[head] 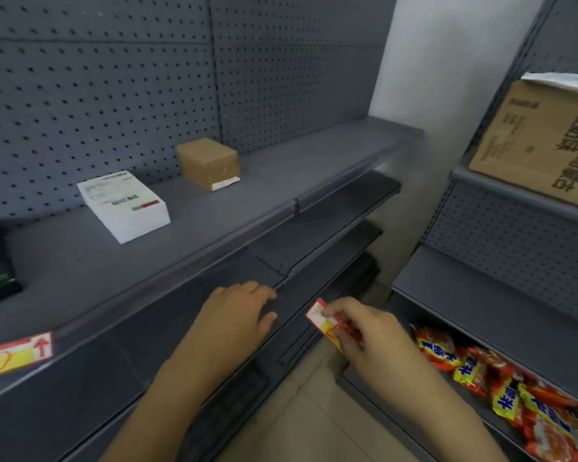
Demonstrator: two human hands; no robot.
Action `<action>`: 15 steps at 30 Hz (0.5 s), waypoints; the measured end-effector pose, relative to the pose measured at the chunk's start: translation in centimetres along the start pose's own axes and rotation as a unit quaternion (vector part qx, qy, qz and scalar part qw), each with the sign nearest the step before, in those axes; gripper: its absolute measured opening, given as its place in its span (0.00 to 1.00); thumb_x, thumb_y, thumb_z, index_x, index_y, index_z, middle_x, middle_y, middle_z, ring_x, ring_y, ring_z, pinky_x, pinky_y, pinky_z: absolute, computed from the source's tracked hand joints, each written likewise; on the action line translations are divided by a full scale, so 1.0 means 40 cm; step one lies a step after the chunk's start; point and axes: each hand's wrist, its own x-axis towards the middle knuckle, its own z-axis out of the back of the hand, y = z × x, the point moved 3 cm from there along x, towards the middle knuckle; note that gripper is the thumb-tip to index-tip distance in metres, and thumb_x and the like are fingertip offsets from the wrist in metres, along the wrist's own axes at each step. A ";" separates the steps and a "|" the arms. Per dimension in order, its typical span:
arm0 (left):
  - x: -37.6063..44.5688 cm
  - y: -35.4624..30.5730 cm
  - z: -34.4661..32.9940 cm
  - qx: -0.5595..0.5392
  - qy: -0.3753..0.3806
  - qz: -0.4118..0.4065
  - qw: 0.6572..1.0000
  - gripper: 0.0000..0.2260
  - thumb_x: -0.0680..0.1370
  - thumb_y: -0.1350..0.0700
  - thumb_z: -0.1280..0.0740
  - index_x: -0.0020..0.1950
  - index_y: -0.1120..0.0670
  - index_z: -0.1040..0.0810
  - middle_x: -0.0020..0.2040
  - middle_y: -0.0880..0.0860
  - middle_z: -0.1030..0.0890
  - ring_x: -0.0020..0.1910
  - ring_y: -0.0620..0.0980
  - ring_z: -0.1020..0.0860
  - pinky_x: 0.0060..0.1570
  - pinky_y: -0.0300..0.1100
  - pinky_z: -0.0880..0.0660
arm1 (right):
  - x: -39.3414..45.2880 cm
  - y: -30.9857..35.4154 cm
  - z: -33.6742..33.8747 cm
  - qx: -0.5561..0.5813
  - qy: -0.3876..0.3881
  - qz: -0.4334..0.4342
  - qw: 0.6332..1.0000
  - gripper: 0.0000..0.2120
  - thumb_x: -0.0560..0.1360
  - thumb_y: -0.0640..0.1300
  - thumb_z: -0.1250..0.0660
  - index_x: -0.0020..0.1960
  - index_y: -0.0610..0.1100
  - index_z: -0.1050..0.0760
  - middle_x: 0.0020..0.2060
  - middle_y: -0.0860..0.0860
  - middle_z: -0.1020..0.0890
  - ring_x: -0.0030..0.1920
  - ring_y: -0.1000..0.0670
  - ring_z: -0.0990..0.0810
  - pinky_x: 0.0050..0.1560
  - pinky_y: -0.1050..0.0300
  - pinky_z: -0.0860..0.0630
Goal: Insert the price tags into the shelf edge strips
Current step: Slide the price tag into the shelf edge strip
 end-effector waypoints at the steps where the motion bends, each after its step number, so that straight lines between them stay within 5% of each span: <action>1: 0.022 -0.004 -0.003 0.002 -0.005 0.024 1.000 0.15 0.81 0.47 0.43 0.67 0.47 0.31 0.62 0.46 0.25 0.59 0.46 0.26 0.59 0.41 0.33 | 0.037 -0.024 0.009 0.006 0.018 0.021 1.000 0.14 0.75 0.41 0.35 0.52 0.59 0.30 0.44 0.57 0.22 0.42 0.58 0.24 0.39 0.69 0.30; 8: 0.089 0.026 -0.008 0.028 -0.014 0.123 0.992 0.16 0.80 0.47 0.41 0.67 0.49 0.30 0.63 0.49 0.24 0.60 0.51 0.25 0.61 0.47 0.31 | 0.231 -0.091 0.006 0.026 0.091 0.098 0.991 0.12 0.75 0.37 0.35 0.54 0.52 0.25 0.44 0.54 0.21 0.42 0.57 0.24 0.41 0.68 0.28; 12: 0.114 0.091 -0.009 0.030 -0.020 0.171 0.985 0.16 0.80 0.48 0.40 0.66 0.49 0.29 0.63 0.49 0.23 0.61 0.51 0.25 0.61 0.48 0.30 | 0.330 -0.084 -0.032 0.037 0.128 0.127 0.983 0.13 0.76 0.38 0.36 0.56 0.53 0.27 0.49 0.51 0.20 0.46 0.52 0.22 0.46 0.53 0.23; 15: 0.130 0.141 -0.006 0.039 -0.024 0.194 0.980 0.16 0.79 0.48 0.40 0.66 0.49 0.29 0.63 0.49 0.23 0.60 0.50 0.25 0.60 0.46 0.30 | 0.395 -0.060 -0.065 0.050 0.138 0.149 0.978 0.12 0.76 0.39 0.37 0.55 0.53 0.28 0.50 0.51 0.20 0.47 0.52 0.22 0.46 0.52 0.23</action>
